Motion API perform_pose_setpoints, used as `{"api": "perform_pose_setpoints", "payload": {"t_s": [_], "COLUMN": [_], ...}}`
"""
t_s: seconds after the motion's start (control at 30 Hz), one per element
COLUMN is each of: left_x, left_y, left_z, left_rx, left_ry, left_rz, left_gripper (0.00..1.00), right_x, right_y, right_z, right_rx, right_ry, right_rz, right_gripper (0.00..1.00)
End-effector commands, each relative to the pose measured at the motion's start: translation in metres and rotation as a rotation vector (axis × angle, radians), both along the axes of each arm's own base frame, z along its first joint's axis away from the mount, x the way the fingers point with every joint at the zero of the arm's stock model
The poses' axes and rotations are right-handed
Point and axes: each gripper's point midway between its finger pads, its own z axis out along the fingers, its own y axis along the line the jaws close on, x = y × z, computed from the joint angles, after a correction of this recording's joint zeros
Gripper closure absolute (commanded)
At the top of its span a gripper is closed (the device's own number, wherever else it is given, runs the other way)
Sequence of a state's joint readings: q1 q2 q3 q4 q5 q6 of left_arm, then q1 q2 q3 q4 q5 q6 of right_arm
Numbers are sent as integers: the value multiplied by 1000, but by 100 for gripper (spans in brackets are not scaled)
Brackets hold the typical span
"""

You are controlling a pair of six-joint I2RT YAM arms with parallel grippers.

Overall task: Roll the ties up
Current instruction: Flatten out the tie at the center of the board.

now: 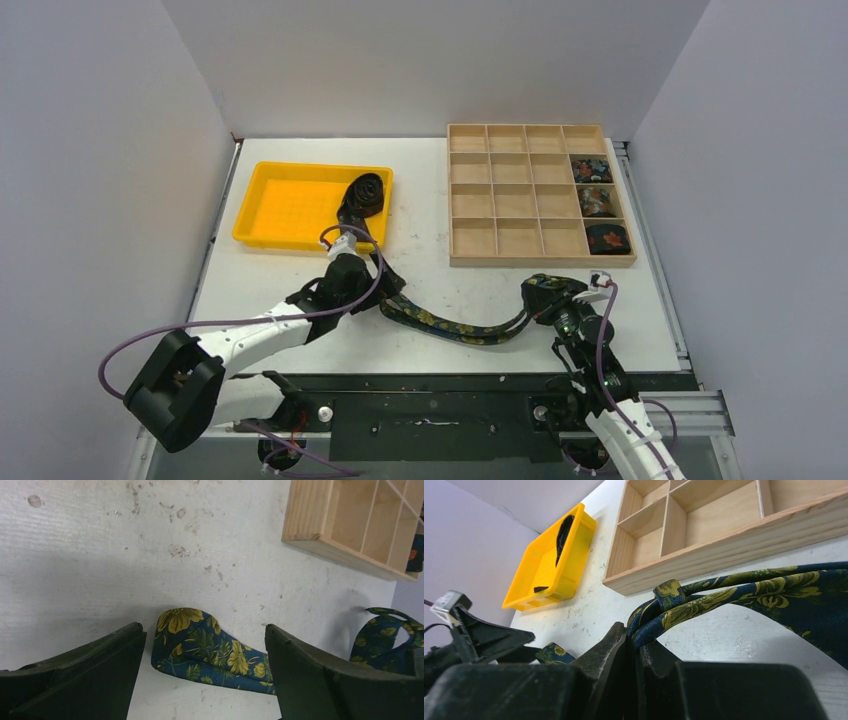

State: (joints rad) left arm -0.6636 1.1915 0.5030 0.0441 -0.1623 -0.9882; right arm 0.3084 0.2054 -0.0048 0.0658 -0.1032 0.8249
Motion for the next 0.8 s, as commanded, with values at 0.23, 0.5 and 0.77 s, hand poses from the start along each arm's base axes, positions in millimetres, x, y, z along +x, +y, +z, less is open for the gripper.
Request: {"api": "perform_pose_setpoints", "payload": {"t_s": [0.23, 0.5, 0.77], "left_x": [-20, -23, -27], "left_y": [1, -4, 2], "left_z": [-46, -38, 28], "left_rx": [4, -56, -214], "left_ry": [155, 75, -314], "left_rz": [-42, -87, -141], "left_gripper": [35, 73, 100], "right_x": [-4, -5, -1], "right_y": [5, 5, 1], "right_z": [-15, -8, 24], "right_rx": [-5, -6, -41], "right_ry": [-16, -35, -131], "right_rz": [37, 39, 27], "right_gripper": [95, 95, 95]}}
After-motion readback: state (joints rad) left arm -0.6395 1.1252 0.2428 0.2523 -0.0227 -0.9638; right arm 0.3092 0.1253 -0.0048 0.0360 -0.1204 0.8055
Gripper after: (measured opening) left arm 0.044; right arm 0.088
